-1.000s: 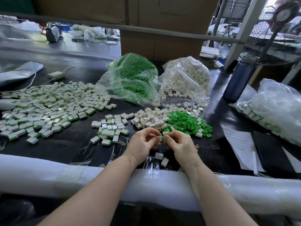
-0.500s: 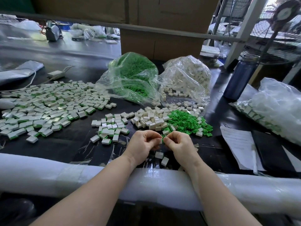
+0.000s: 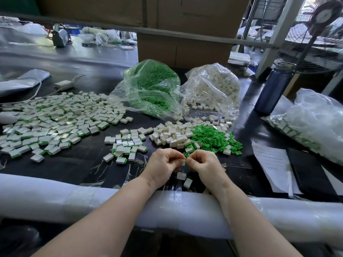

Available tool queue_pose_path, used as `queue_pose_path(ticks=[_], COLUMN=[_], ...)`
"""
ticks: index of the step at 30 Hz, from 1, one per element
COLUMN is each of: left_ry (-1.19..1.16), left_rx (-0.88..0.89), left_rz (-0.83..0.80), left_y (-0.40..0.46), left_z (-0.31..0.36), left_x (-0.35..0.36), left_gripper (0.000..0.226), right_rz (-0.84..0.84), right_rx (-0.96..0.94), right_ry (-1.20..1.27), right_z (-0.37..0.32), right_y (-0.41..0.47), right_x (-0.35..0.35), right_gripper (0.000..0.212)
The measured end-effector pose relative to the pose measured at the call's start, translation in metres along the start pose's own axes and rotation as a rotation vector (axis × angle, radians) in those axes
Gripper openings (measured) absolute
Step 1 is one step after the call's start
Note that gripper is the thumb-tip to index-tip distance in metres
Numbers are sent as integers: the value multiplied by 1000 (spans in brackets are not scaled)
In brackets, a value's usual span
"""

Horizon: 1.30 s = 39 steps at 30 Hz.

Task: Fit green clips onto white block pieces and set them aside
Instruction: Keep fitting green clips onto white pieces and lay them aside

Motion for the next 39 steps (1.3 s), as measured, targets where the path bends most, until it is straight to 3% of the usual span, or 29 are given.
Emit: queue_pose_path(ticks=[4, 9, 18, 23, 33, 39], left_ry=[44, -182, -84, -92, -120, 43], left_rx=[8, -77, -24, -27, -74, -55], left_rz=[5, 15, -54, 19, -32, -53], left_y=[1, 1, 1, 4, 4, 4], left_z=[-1, -3, -2, -6, -9, -9], left_x=[1, -1, 4, 1, 3, 3], left_gripper=[10, 14, 23, 10, 4, 10], right_rz=[11, 94, 160, 138, 139, 109], right_rx=[-15, -36, 24, 14, 12, 25], right_ry=[-17, 135, 285, 345, 245, 168], right_z=[0, -2, 3, 2, 1, 0], right_y=[0, -1, -1, -3, -2, -3], right_x=[1, 0, -6, -7, -5, -2], right_gripper=[24, 9, 12, 10, 16, 18])
Point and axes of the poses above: each hand's wrist, its own y-axis towards the middle knuckle, its own x-axis out of the palm, z = x × y, the point moved 4 cm from there along y, towards the middle knuckle, and after that the axes turned 1 degree about y, right-handed, at the moved point
